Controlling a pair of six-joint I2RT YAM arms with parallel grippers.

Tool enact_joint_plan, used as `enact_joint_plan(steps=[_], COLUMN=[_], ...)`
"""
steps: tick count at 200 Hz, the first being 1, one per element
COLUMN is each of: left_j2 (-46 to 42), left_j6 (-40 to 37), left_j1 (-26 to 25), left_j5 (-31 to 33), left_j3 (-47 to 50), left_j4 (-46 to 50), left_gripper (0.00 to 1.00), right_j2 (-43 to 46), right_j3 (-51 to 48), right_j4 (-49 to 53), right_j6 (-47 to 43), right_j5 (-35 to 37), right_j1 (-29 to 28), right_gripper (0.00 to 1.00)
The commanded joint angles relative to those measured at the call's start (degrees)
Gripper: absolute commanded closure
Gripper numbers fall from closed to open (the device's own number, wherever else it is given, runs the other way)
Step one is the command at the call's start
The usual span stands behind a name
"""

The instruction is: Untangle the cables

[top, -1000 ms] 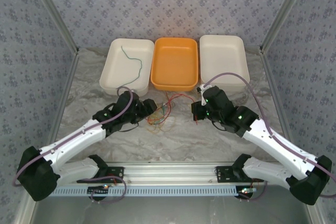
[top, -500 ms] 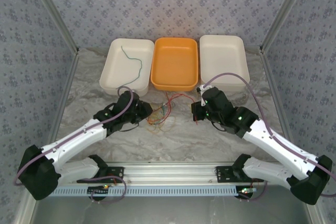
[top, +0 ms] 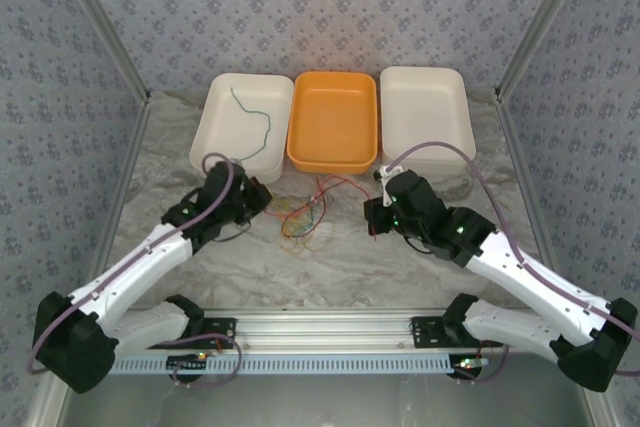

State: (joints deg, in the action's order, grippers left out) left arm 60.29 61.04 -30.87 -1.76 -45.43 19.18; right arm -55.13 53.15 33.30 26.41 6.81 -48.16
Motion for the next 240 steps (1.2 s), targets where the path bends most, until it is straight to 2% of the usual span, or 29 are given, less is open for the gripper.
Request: enact_joint_plan(steps=[1, 21, 50, 90, 129, 151, 167, 191, 198, 215, 240], left_j2=[-0.4, 2.6, 8.6, 17.0, 19.8, 19.9, 20.0, 21.4, 21.8, 22.8, 24.5], left_j6=[-5.3, -8.5, -10.2, -12.4, -11.2, -11.1, -11.7, -11.1, -10.7, -9.8, -8.1], left_j1=[6.1, 11.0, 17.3, 18.3, 18.4, 18.4, 18.5, 18.3, 18.1, 17.0, 15.8], left_j5=[-1.5, -2.4, -7.1, -12.8, -13.1, -12.1, -11.8, -14.1, -14.4, -14.8, -16.2], left_j3=[-8.9, -15.4, -22.6, -33.5, -36.6, -36.1, -35.5, -34.4, -33.5, -30.6, -27.3], left_j4=[2.5, 1.8, -5.1, -9.6, -10.6, -10.7, -10.4, -10.7, -11.2, -13.4, -17.2], left_gripper=[1.00, 1.00, 1.00, 1.00, 1.00, 1.00, 1.00, 1.00, 0.90, 0.75, 0.46], right_j2=[-0.5, -2.1, -7.3, -19.2, -27.4, -26.1, -22.0, -15.4, -14.1, -11.4, -10.4], right_j3=[-1.2, -1.8, -1.2, 3.8, 7.5, 7.0, 6.1, 5.6, 6.0, 7.1, 10.3], right_j4=[3.3, 3.3, 3.6, 6.1, 6.5, 5.2, 4.0, 2.9, 3.1, 3.5, 5.0], right_j6=[-2.3, -3.2, -5.3, -9.2, -11.0, -10.2, -9.5, -7.5, -6.8, -4.3, -0.2], right_j5=[1.2, 3.3, 7.6, 12.5, 15.7, 15.5, 13.9, 7.8, 5.9, 1.7, -3.2], right_j1=[-3.8, -9.0, -15.0, -20.2, -24.8, -24.6, -23.2, -18.3, -16.4, -11.7, -3.5], right_gripper=[1.00, 1.00, 1.00, 1.00, 1.00, 1.00, 1.00, 1.00, 1.00, 1.00, 1.00])
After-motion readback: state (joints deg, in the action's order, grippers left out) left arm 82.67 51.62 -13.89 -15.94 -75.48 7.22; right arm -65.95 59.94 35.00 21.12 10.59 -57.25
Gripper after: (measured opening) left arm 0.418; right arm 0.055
